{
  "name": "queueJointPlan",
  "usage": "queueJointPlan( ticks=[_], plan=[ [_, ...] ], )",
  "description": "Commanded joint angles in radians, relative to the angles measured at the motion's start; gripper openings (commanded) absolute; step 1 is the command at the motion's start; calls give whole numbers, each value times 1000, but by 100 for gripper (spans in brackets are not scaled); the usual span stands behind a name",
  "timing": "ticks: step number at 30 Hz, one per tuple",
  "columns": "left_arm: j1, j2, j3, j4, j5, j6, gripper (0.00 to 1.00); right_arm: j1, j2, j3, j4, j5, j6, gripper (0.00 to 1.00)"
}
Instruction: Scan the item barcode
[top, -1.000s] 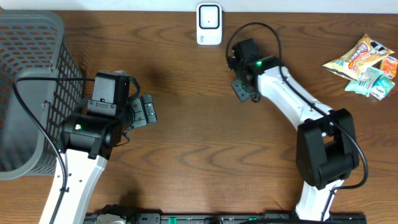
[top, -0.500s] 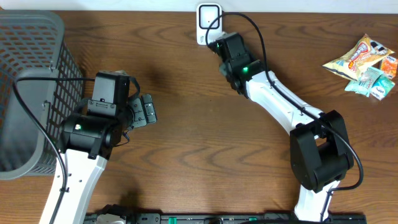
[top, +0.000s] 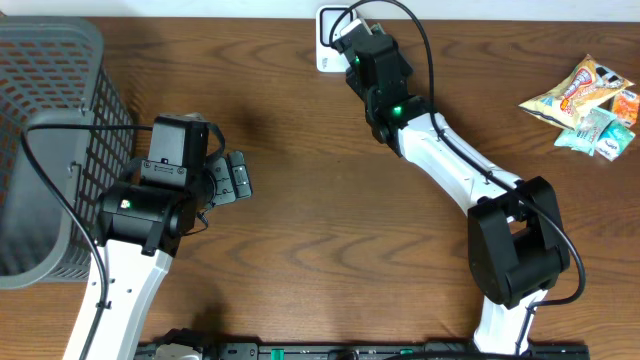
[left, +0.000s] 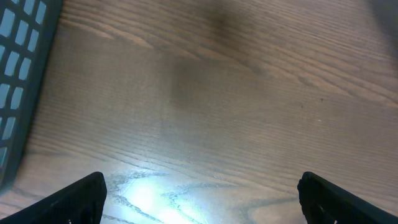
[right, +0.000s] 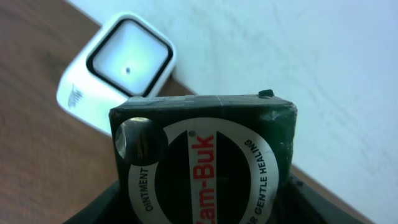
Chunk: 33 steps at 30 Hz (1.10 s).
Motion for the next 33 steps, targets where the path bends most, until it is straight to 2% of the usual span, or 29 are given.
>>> queueJointPlan(
  ticks=[1,8,14,17,20,23,33],
  plan=[
    [2,2,9,0,2,-9,98,-13,-8,18,24,-40,-7,38],
    [2,2,9,0,2,-9,98,-18,49,187,-13,-74,-7,32],
    [2,2,9,0,2,-9,98,-24,212,451,-163,-79,-12,31],
    [2,2,9,0,2,-9,98,-25,333,610,-266,-60,-71,34],
    [2,2,9,0,2,-9,98,-18,414,697,-278,18,-168,31],
    [2,2,9,0,2,-9,98,-9,463,718,-240,84,-264,31],
    [2,2,9,0,2,-9,98,-11,504,718,-153,138,-281,29]
  ],
)
